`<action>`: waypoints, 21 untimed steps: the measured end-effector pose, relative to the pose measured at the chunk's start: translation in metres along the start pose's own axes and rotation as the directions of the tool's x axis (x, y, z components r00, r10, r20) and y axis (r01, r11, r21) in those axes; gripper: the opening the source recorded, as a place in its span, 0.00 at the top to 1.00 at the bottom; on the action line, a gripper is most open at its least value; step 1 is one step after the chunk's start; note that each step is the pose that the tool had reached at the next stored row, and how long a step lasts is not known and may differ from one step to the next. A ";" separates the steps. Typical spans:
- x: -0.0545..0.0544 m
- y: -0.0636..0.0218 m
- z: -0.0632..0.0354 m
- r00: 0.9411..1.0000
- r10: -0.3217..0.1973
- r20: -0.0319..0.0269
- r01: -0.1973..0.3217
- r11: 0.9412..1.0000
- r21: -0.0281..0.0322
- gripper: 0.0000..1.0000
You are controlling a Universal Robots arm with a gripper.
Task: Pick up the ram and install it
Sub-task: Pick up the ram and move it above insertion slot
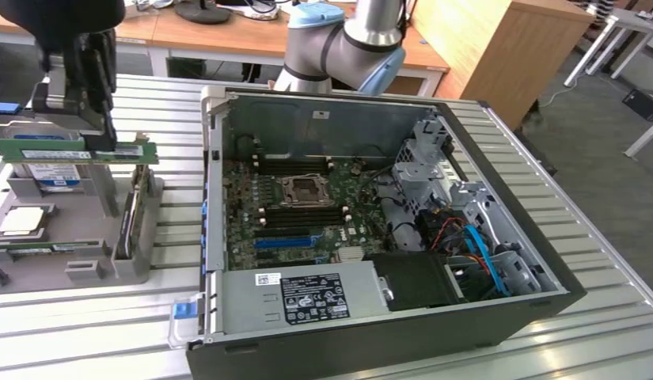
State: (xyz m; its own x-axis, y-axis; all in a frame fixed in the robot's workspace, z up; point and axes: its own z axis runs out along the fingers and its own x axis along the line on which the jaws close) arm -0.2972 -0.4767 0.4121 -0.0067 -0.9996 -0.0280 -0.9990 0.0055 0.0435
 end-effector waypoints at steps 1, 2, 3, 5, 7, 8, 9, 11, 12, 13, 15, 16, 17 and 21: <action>0.000 -0.0032 -0.0001 1.000 0.000 0.000 0.000 1.000 0.000 0.88; 0.000 -0.0065 -0.0003 1.000 0.000 0.000 0.000 1.000 0.000 0.88; 0.000 -0.0098 -0.0003 1.000 0.000 0.000 0.000 1.000 0.000 0.88; 0.000 -0.0166 -0.0007 1.000 -0.001 0.000 0.001 1.000 0.000 0.88; 0.000 -0.0231 -0.0010 1.000 -0.001 0.000 0.001 1.000 0.000 0.88; 0.000 -0.0264 -0.0011 1.000 -0.001 0.000 0.001 1.000 0.000 0.88; 0.000 -0.0298 -0.0013 1.000 -0.001 0.000 0.001 1.000 0.000 0.88; 0.000 -0.0368 -0.0015 1.000 -0.002 0.000 0.002 1.000 0.000 0.88; 0.000 -0.0406 -0.0017 1.000 -0.002 0.000 0.002 1.000 0.000 0.88; 0.000 -0.0440 -0.0019 1.000 -0.002 0.000 0.002 1.000 0.000 0.88; 0.000 -0.0510 -0.0022 1.000 -0.002 0.000 0.002 1.000 0.000 0.88; 0.000 -0.0545 -0.0023 1.000 -0.003 0.000 0.003 1.000 0.000 0.88; 0.000 -0.0581 -0.0025 1.000 -0.003 0.000 0.003 1.000 0.000 0.88; 0.000 -0.0722 -0.0031 1.000 -0.003 0.000 0.003 1.000 0.000 0.88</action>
State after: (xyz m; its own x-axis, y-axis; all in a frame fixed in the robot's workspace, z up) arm -0.2249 -0.4774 0.4121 -0.0033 -0.9996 -0.0280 -0.9990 0.0020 0.0439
